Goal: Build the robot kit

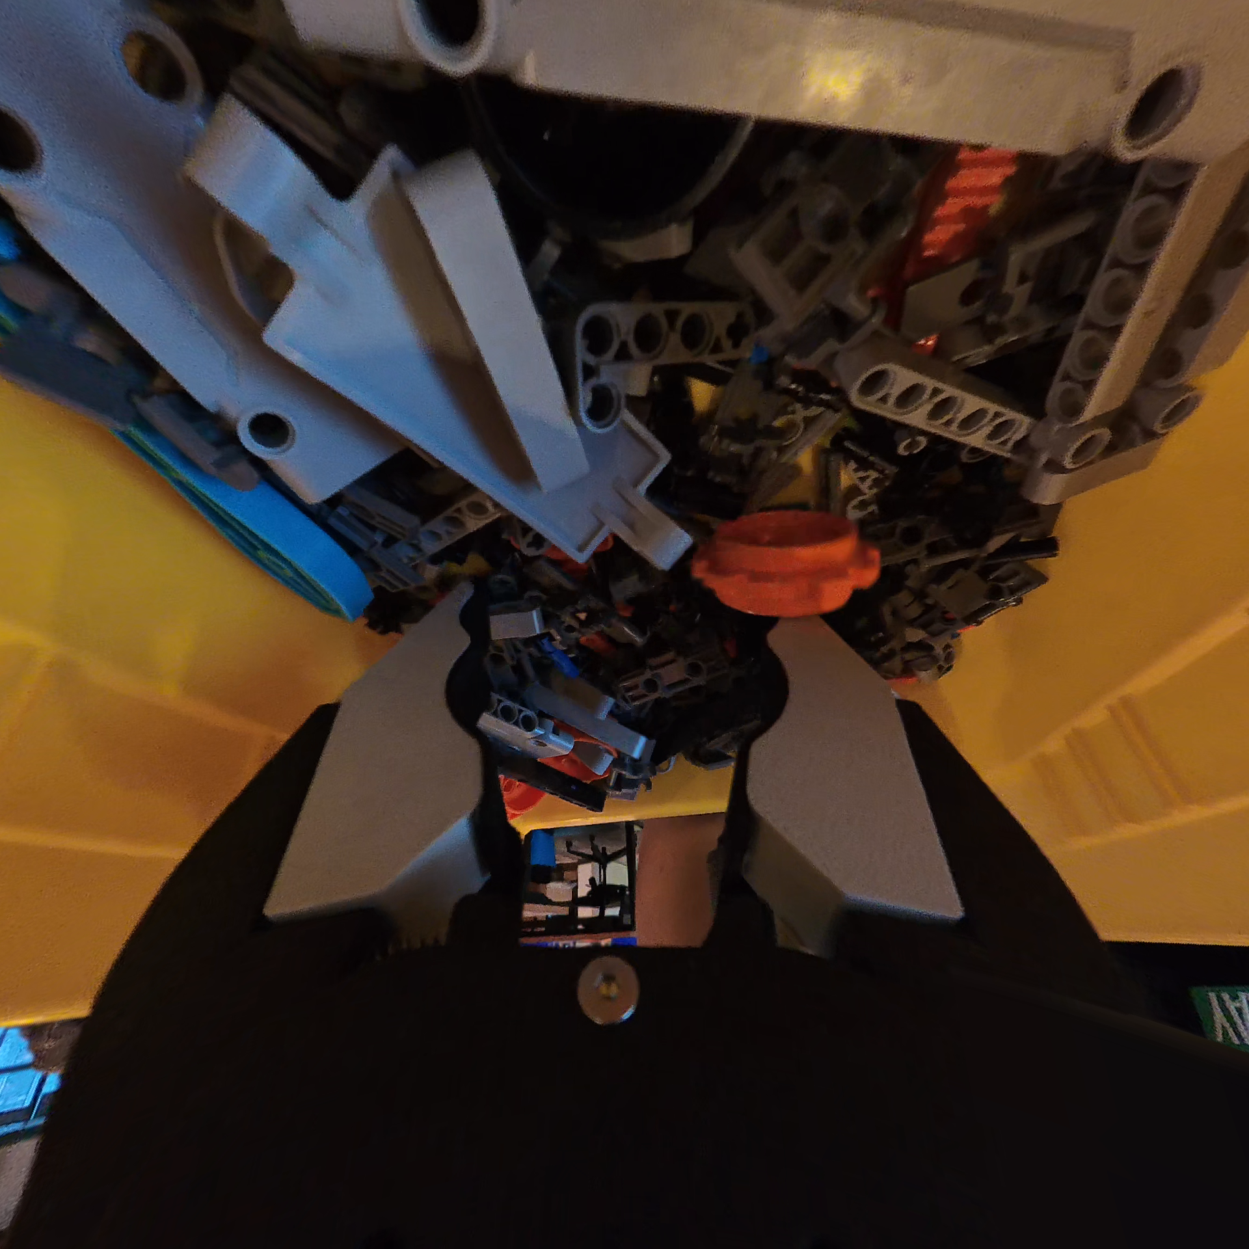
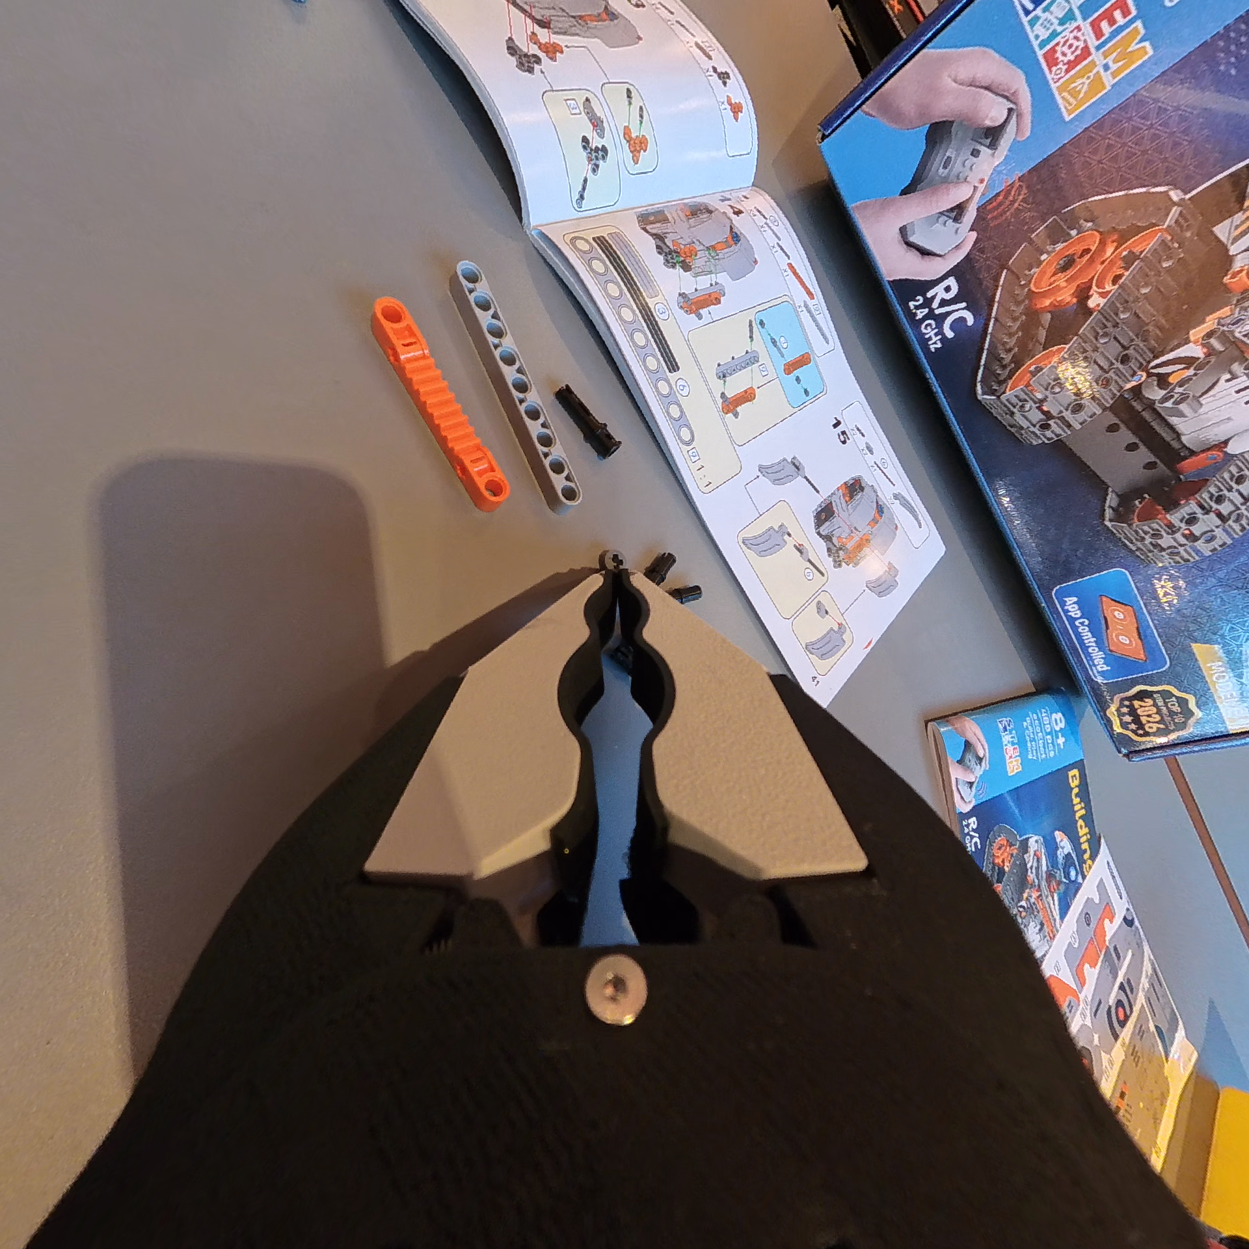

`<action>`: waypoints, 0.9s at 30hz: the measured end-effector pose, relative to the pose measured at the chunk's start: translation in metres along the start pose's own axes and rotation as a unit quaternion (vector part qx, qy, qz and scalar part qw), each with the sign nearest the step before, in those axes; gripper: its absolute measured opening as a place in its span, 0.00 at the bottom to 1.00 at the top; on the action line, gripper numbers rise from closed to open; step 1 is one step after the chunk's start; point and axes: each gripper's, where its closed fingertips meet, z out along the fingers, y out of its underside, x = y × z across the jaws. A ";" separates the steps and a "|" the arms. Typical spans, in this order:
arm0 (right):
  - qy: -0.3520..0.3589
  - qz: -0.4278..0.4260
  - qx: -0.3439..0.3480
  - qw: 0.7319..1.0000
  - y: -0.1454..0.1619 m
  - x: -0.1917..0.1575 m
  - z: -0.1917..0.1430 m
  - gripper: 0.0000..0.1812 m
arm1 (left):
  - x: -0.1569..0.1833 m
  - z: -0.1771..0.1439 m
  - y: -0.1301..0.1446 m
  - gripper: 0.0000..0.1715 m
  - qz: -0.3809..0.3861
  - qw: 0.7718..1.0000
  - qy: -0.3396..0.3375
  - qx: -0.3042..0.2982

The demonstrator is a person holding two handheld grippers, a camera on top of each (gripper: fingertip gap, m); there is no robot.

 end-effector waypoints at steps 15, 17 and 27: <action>0.000 0.000 0.000 1.000 0.000 0.000 0.000 0.00 | -0.018 -0.010 0.005 0.09 -0.002 0.999 0.019 0.033; 0.000 -0.001 0.000 1.000 0.000 0.000 0.000 0.00 | -0.020 -0.013 0.005 0.09 -0.004 0.999 0.023 0.041; 0.001 -0.002 0.000 1.000 0.000 0.000 0.000 0.00 | -0.011 -0.040 -0.008 0.09 0.022 0.991 0.031 0.126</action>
